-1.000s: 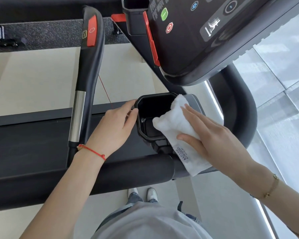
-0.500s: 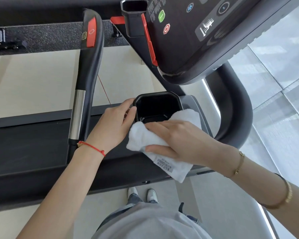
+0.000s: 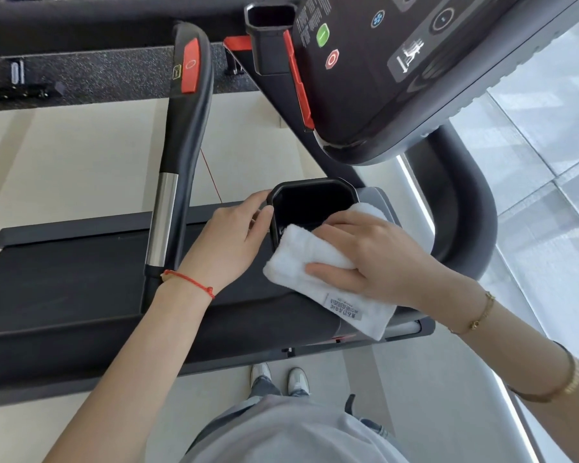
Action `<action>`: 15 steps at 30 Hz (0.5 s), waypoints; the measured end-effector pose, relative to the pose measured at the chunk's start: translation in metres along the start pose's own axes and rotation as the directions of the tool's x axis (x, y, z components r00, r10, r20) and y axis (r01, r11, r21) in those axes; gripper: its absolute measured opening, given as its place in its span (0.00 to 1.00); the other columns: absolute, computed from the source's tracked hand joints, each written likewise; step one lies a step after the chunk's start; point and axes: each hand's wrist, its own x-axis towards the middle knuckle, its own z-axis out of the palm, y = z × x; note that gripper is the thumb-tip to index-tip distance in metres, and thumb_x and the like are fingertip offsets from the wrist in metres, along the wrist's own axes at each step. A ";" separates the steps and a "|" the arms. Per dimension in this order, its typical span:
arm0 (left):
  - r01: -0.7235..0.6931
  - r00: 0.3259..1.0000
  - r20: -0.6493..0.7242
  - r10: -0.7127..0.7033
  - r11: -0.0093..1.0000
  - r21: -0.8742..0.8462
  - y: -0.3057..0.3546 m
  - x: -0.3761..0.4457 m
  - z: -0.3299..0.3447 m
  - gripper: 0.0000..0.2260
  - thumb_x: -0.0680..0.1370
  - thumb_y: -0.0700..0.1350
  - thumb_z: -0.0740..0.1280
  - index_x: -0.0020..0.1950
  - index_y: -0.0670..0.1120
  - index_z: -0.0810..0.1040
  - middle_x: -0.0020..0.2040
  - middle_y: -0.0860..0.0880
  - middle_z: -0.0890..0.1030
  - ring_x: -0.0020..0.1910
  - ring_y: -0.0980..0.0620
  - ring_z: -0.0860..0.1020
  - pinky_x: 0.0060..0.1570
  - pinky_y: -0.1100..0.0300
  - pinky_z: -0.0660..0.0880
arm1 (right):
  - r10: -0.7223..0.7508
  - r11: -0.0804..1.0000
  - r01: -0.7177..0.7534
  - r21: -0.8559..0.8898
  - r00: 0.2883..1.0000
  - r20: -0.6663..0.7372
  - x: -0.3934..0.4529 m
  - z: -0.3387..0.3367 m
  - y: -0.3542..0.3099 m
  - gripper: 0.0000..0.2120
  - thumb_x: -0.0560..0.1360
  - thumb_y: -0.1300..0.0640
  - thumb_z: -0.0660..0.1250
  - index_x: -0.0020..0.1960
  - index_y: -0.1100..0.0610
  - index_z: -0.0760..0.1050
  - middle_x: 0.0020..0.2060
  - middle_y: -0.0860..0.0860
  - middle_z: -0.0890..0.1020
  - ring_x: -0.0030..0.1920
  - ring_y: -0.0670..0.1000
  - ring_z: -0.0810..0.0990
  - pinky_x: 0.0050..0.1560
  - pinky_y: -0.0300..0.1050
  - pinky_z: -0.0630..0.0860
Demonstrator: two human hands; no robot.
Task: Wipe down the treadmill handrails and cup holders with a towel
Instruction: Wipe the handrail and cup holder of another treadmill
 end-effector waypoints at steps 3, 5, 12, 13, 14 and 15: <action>0.005 1.000 0.001 -0.005 1.000 0.017 0.002 -0.002 -0.001 0.17 0.84 0.50 0.54 0.73 0.56 0.70 0.34 0.52 0.78 0.34 0.55 0.76 0.42 0.53 0.76 | 0.033 0.999 -0.033 0.004 0.999 0.001 -0.001 0.003 -0.006 0.24 0.76 0.37 0.57 0.41 0.57 0.75 0.32 0.47 0.77 0.37 0.50 0.74 0.34 0.46 0.73; 0.002 1.000 0.006 -0.002 0.999 0.034 0.003 -0.003 -0.003 0.17 0.84 0.50 0.54 0.73 0.56 0.70 0.35 0.52 0.79 0.35 0.55 0.77 0.43 0.51 0.77 | 0.034 0.999 -0.034 0.043 0.999 -0.013 -0.004 0.003 -0.006 0.22 0.76 0.37 0.59 0.42 0.56 0.74 0.30 0.45 0.73 0.35 0.49 0.71 0.33 0.43 0.68; 0.006 0.998 -0.060 0.000 0.995 0.095 0.008 -0.023 -0.015 0.18 0.83 0.49 0.58 0.73 0.53 0.71 0.54 0.54 0.81 0.50 0.55 0.79 0.54 0.55 0.77 | 0.170 0.958 -0.152 0.241 0.984 -0.055 -0.010 0.000 -0.015 0.19 0.76 0.39 0.63 0.51 0.55 0.76 0.37 0.47 0.74 0.42 0.47 0.70 0.40 0.40 0.68; 0.005 0.997 -0.074 0.003 0.995 0.103 0.010 -0.028 -0.016 0.18 0.83 0.49 0.59 0.73 0.53 0.72 0.56 0.54 0.81 0.52 0.54 0.79 0.55 0.54 0.77 | 0.177 0.958 -0.155 0.241 0.981 -0.074 -0.010 0.000 -0.017 0.19 0.76 0.40 0.64 0.51 0.56 0.76 0.37 0.47 0.75 0.43 0.48 0.70 0.42 0.40 0.68; 0.001 0.996 -0.088 0.008 0.994 0.107 0.012 -0.035 -0.017 0.18 0.83 0.49 0.59 0.73 0.52 0.72 0.56 0.54 0.81 0.53 0.54 0.79 0.57 0.53 0.77 | 0.182 0.959 -0.157 0.235 0.979 -0.090 -0.010 0.000 -0.019 0.18 0.76 0.41 0.65 0.51 0.56 0.76 0.37 0.47 0.75 0.43 0.48 0.71 0.43 0.40 0.69; -0.002 0.995 -0.102 0.013 0.994 0.106 0.014 -0.041 -0.019 0.18 0.82 0.49 0.59 0.73 0.52 0.72 0.57 0.55 0.81 0.53 0.55 0.79 0.57 0.54 0.77 | 0.192 0.958 -0.163 0.235 0.976 -0.106 -0.010 0.000 -0.022 0.17 0.76 0.41 0.65 0.51 0.56 0.76 0.38 0.46 0.76 0.44 0.49 0.71 0.45 0.42 0.70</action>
